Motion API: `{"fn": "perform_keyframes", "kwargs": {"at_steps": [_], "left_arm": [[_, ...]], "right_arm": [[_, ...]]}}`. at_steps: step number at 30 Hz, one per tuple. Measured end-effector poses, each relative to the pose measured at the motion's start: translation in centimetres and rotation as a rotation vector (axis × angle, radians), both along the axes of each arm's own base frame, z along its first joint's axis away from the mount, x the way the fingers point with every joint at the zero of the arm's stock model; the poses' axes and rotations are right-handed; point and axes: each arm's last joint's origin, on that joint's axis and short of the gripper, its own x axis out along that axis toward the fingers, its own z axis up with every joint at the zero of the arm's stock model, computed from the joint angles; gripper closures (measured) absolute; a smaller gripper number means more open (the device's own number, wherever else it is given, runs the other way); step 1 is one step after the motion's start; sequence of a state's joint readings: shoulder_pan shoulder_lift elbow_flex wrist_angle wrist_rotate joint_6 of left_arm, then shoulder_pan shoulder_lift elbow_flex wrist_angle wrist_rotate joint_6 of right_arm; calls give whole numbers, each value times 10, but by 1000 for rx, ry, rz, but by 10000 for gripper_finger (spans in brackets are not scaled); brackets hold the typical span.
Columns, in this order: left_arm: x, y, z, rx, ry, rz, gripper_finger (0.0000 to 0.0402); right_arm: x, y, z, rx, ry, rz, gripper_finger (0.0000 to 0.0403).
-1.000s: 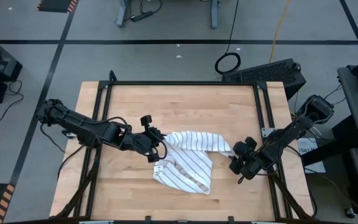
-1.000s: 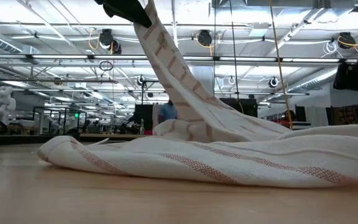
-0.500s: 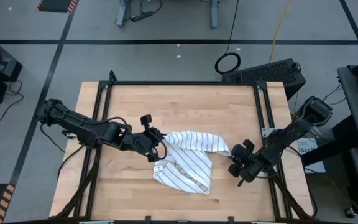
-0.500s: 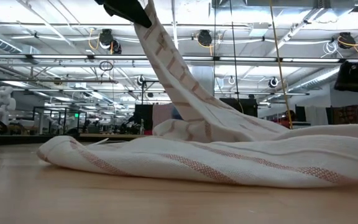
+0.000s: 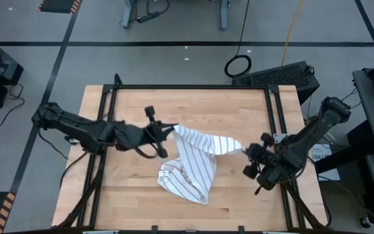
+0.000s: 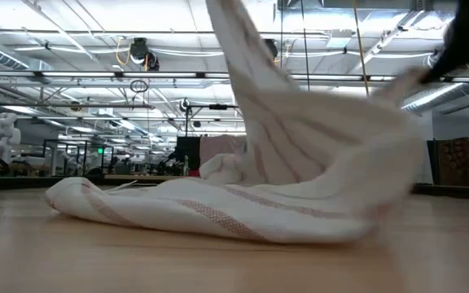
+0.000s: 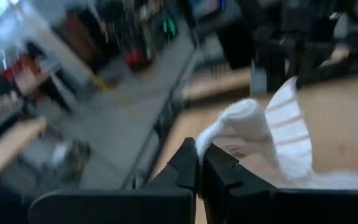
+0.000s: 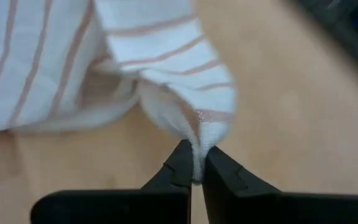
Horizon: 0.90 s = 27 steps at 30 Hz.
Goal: Roll towel
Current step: Roll the white towel
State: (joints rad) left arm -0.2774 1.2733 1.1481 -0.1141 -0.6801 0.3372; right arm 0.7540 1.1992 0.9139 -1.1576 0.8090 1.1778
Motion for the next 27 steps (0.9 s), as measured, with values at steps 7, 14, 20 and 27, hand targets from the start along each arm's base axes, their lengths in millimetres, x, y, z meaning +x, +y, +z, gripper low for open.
{"fn": "perform_keyframes", "kwargs": {"at_steps": [7,14,20,27], "left_arm": [[-25,33,53,64,-311,-25,393],[-40,82,87,108,-574,72,398],[-48,125,127,210,-737,124,399],[-52,172,176,308,-872,62,400]], "right_arm": [[1,-19,97,-295,-91,36,399],[0,-52,184,-552,-190,-45,400],[-11,-86,253,-700,-214,-232,400],[-27,-116,325,-712,-381,-207,400]]}}
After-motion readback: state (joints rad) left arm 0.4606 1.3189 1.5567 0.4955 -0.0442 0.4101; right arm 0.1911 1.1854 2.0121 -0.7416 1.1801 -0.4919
